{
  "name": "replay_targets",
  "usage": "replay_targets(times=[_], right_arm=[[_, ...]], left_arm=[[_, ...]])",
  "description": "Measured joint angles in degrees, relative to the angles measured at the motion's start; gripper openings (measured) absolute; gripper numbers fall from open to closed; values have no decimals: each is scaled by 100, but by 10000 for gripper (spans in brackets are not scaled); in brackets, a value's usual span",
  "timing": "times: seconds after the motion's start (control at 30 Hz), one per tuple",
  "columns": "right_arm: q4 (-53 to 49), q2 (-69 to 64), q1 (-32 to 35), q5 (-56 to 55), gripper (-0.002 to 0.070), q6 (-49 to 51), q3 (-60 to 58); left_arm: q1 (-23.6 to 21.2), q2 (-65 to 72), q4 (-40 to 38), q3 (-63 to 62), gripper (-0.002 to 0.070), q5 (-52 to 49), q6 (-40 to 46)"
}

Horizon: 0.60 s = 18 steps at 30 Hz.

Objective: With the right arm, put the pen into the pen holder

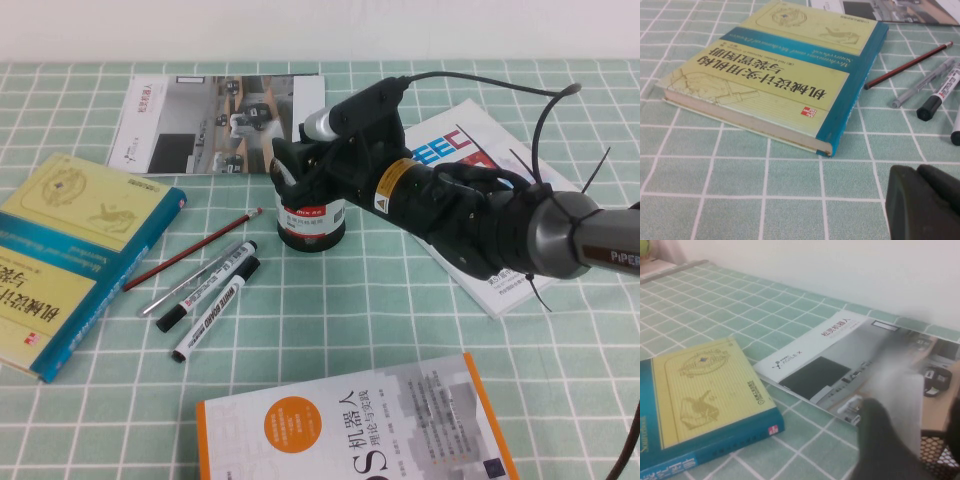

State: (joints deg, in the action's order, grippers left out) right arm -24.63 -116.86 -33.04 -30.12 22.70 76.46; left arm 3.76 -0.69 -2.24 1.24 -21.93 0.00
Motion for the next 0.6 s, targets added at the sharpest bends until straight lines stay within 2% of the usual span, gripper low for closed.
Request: replay_targets(times=[0.17, 0.4, 0.47, 0.6], right_arm=[[-11, 23, 0, 157, 341, 0, 0], [-33, 587, 0, 901, 331, 151, -13], [-123, 873, 0, 1292, 279, 491, -13], [-741, 1614, 0, 2307, 76, 1458, -42]], left_arm=[[0, 0, 0, 0, -6, 0, 0], [0, 0, 0, 0, -6, 0, 0], [0, 0, 0, 0, -6, 0, 0], [0, 0, 0, 0, -6, 0, 0]])
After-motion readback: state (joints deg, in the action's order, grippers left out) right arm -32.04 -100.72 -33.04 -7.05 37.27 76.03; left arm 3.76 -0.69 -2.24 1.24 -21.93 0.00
